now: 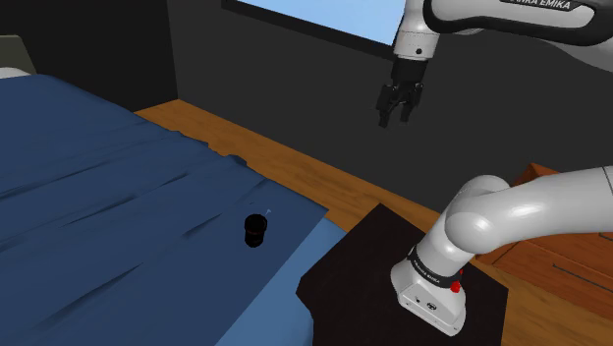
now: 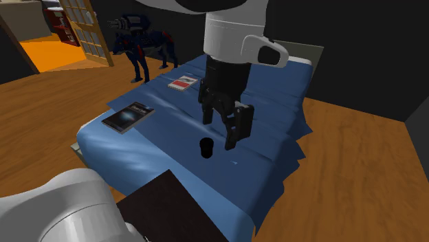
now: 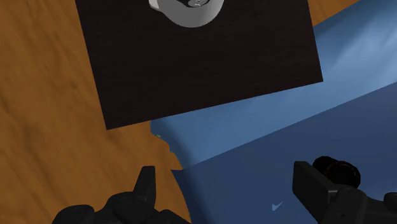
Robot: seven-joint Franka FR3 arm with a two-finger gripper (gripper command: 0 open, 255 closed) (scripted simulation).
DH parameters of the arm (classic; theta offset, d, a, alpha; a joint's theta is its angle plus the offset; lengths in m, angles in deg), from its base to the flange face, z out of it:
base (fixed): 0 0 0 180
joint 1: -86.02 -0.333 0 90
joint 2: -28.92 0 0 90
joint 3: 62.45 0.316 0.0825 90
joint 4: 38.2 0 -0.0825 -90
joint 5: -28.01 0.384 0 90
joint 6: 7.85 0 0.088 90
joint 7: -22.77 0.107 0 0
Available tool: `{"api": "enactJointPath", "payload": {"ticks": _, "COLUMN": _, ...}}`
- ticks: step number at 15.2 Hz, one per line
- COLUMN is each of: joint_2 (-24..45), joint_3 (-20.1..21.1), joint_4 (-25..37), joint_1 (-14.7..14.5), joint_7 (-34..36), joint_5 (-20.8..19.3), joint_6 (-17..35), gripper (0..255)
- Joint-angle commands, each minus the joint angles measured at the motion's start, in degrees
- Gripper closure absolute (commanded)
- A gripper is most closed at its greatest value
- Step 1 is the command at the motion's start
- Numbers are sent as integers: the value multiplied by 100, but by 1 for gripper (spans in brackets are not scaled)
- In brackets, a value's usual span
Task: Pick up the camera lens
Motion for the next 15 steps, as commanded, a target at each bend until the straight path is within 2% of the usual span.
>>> {"api": "enactJointPath", "payload": {"ticks": 1, "joint_2": 0, "joint_3": 0, "joint_4": 0, "joint_1": 0, "joint_7": 0, "joint_5": 0, "joint_6": 0, "gripper": 0}}
{"api": "enactJointPath", "payload": {"ticks": 8, "joint_2": 419, "joint_3": 430, "joint_4": -773, "joint_1": -236, "joint_7": 546, "joint_5": 407, "joint_6": 1326, "gripper": 0}}
{"api": "enactJointPath", "payload": {"ticks": 15, "joint_2": 1296, "joint_3": 879, "joint_4": -1161, "joint_1": -492, "joint_7": 1044, "joint_5": 751, "joint_6": 2748, "gripper": 0}}
